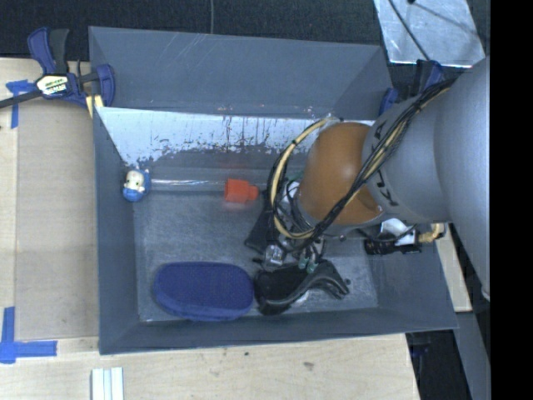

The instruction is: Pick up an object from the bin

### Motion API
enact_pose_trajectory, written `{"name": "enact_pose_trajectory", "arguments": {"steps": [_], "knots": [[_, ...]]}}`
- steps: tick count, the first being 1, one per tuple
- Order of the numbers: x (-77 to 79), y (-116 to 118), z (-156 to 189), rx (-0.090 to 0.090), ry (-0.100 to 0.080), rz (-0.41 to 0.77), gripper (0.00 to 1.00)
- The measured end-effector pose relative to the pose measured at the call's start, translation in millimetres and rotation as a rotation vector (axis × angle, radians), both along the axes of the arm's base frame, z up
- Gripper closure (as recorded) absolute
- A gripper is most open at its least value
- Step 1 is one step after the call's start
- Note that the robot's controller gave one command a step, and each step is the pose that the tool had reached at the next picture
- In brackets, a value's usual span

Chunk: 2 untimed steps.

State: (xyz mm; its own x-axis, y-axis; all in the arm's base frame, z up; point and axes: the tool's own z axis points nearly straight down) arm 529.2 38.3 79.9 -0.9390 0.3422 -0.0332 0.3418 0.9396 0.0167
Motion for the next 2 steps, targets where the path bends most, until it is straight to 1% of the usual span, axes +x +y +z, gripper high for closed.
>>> {"name": "enact_pose_trajectory", "arguments": {"steps": [1,2], "knots": [[-2.0,0.0,-1.4,-0.001,0.008,0.002,1.0],[37.3,-4.6,5.4,-0.003,0.03,-0.068,1.0]]}}
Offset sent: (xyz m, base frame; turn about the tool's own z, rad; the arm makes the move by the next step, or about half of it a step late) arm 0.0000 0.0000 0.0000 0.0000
